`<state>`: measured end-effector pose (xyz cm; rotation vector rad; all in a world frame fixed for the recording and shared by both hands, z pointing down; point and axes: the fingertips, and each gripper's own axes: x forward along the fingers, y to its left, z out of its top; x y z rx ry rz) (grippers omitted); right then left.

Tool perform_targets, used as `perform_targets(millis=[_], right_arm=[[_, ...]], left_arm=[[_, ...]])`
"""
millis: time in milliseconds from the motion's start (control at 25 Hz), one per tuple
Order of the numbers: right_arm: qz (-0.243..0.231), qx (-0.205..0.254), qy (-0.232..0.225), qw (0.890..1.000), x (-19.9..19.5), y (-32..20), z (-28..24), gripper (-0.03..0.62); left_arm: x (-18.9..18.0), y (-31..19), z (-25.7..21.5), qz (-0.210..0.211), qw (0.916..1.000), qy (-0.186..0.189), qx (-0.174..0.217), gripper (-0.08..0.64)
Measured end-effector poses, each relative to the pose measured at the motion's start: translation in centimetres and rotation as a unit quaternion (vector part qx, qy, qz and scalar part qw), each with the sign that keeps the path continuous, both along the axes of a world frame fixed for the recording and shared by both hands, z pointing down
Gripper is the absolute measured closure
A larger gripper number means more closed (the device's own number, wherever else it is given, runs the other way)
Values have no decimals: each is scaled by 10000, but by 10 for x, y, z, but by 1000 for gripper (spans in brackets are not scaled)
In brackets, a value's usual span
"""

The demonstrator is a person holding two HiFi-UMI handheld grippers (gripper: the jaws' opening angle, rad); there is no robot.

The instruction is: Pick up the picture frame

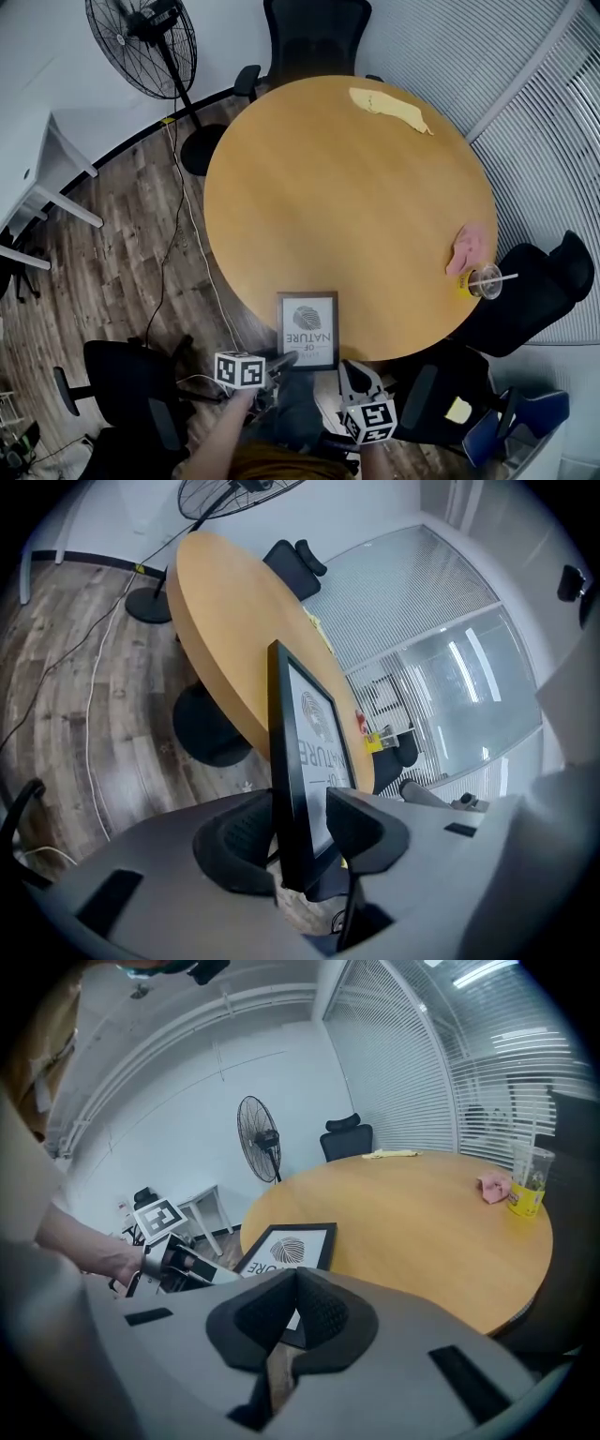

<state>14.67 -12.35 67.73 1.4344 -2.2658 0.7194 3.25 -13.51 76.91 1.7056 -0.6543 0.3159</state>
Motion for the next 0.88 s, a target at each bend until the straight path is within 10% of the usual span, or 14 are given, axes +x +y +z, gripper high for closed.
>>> perform_targets(millis=[880], right_arm=[[235, 22, -331, 9992, 12, -4, -12, 580]], left_arm=[[19, 0, -19, -326, 9896, 1317, -471, 485]])
